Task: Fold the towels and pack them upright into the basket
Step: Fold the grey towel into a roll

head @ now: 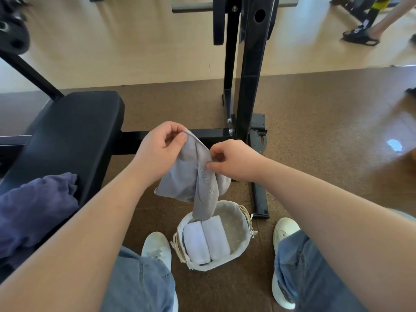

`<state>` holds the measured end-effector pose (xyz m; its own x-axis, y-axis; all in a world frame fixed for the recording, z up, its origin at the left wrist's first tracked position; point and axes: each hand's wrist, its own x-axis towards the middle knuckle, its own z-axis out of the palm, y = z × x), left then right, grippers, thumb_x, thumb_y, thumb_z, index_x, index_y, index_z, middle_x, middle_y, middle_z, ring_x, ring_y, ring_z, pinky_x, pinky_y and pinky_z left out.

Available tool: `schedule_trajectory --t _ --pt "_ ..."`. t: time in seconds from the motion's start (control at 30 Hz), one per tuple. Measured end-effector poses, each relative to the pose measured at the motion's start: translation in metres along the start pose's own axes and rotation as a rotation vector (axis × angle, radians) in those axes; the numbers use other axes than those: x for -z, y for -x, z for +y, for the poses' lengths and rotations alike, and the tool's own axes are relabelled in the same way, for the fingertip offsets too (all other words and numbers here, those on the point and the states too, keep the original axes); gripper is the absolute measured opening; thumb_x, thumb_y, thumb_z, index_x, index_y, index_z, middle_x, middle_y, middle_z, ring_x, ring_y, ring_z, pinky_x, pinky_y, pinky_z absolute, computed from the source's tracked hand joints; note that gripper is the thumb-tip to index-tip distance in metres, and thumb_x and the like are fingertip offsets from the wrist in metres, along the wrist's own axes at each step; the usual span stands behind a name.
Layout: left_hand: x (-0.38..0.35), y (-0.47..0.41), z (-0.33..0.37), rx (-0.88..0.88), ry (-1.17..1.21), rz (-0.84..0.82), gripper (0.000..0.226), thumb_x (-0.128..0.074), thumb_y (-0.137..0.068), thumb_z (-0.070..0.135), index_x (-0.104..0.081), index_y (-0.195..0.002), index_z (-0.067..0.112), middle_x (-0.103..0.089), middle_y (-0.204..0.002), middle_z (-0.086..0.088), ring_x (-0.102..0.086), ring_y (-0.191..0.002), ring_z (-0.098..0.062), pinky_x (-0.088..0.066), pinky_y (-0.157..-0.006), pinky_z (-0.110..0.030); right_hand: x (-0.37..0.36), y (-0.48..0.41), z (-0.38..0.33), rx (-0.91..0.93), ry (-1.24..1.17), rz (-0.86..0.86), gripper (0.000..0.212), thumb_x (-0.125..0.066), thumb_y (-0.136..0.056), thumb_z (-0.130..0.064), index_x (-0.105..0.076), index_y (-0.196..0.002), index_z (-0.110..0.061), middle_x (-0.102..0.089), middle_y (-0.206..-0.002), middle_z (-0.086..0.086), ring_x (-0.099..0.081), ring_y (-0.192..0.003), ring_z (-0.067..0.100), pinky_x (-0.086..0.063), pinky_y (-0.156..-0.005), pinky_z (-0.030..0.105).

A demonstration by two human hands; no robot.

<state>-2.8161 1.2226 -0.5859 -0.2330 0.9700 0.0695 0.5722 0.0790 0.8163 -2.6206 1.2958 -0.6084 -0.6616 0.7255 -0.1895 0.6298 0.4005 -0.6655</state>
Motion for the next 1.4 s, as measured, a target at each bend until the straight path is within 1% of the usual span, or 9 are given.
schedule_trajectory --t 0.23,0.43,0.53,0.7,0.87,1.03,1.17,1.27,1.4 --pt "0.014 0.015 -0.016 0.053 -0.082 0.057 0.012 -0.054 -0.105 0.024 -0.063 -0.111 0.028 -0.065 -0.102 0.010 -0.061 -0.095 -0.004 -0.047 -0.075 -0.020 0.000 0.010 -0.001 0.007 -0.081 -0.195 0.001 -0.067 -0.093 -0.021 -0.068 -0.093 -0.021 -0.070 -0.095 0.001 -0.068 -0.092 0.020 -0.059 -0.090 0.041" --pt "0.018 0.032 -0.019 0.100 0.077 0.059 0.011 -0.059 -0.102 0.018 -0.068 -0.108 0.022 -0.071 -0.106 0.007 -0.069 -0.093 -0.005 -0.062 -0.073 -0.025 -0.025 0.017 -0.013 0.069 -0.186 -0.287 0.005 -0.063 -0.099 -0.020 -0.066 -0.099 -0.023 -0.070 -0.097 -0.004 -0.068 -0.094 0.013 -0.056 -0.087 0.030" --pt "0.019 0.039 -0.017 0.110 0.075 0.065 0.011 -0.060 -0.101 0.016 -0.068 -0.107 0.023 -0.071 -0.100 0.008 -0.072 -0.090 -0.002 -0.059 -0.074 -0.018 -0.038 0.018 -0.013 0.063 -0.164 -0.253 0.005 -0.062 -0.099 -0.024 -0.065 -0.098 -0.028 -0.069 -0.096 -0.007 -0.068 -0.094 0.013 -0.059 -0.091 0.039" --pt "0.030 0.042 -0.021 0.173 0.188 0.110 0.012 -0.059 -0.102 0.016 -0.067 -0.109 0.022 -0.072 -0.102 0.003 -0.075 -0.091 -0.008 -0.062 -0.079 -0.026 -0.043 0.021 -0.017 0.092 -0.252 -0.180 0.007 -0.062 -0.099 -0.020 -0.066 -0.104 -0.019 -0.069 -0.103 0.004 -0.068 -0.100 0.021 -0.058 -0.095 0.045" --pt "0.028 0.042 -0.018 0.153 0.190 0.098 0.013 -0.058 -0.103 0.016 -0.067 -0.112 0.017 -0.070 -0.103 0.001 -0.073 -0.094 -0.012 -0.064 -0.076 -0.031 -0.057 0.023 -0.022 0.117 -0.342 -0.160 0.008 -0.070 -0.095 -0.027 -0.069 -0.104 -0.025 -0.065 -0.123 -0.011 -0.061 -0.115 0.007 -0.056 -0.100 0.043" --pt "0.027 0.043 -0.018 0.142 0.137 0.053 0.012 -0.057 -0.103 0.020 -0.065 -0.111 0.022 -0.069 -0.100 0.003 -0.072 -0.087 -0.014 -0.064 -0.072 -0.030 -0.062 0.023 -0.019 0.141 -0.089 -0.081 0.036 -0.075 -0.089 -0.045 -0.070 -0.121 -0.029 -0.065 -0.122 -0.010 -0.057 -0.113 0.009 -0.051 -0.102 0.041" --pt "0.025 0.045 -0.016 0.120 0.126 -0.049 0.011 -0.056 -0.104 0.020 -0.064 -0.110 0.024 -0.068 -0.099 0.004 -0.070 -0.090 -0.013 -0.063 -0.069 -0.029 -0.058 0.022 -0.020 0.203 -0.123 -0.128 0.028 -0.071 -0.094 -0.039 -0.075 -0.119 -0.027 -0.057 -0.138 -0.017 -0.049 -0.126 0.002 -0.043 -0.107 0.033" --pt "0.022 0.044 -0.016 0.104 0.120 -0.073 0.011 -0.057 -0.103 0.020 -0.064 -0.108 0.025 -0.068 -0.098 0.005 -0.071 -0.089 -0.010 -0.063 -0.067 -0.027 -0.058 0.021 -0.025 0.241 -0.148 -0.103 0.023 -0.069 -0.096 -0.036 -0.076 -0.115 -0.024 -0.062 -0.130 -0.016 -0.053 -0.118 0.001 -0.048 -0.101 0.030" --pt "0.022 0.042 -0.017 0.106 0.163 -0.074 0.011 -0.056 -0.103 0.019 -0.065 -0.110 0.021 -0.068 -0.098 0.001 -0.073 -0.090 -0.013 -0.064 -0.073 -0.030 -0.062 0.015 -0.021 0.169 -0.052 -0.135 0.031 -0.068 -0.095 -0.042 -0.072 -0.120 -0.023 -0.067 -0.117 -0.006 -0.061 -0.108 0.014 -0.054 -0.097 0.043"
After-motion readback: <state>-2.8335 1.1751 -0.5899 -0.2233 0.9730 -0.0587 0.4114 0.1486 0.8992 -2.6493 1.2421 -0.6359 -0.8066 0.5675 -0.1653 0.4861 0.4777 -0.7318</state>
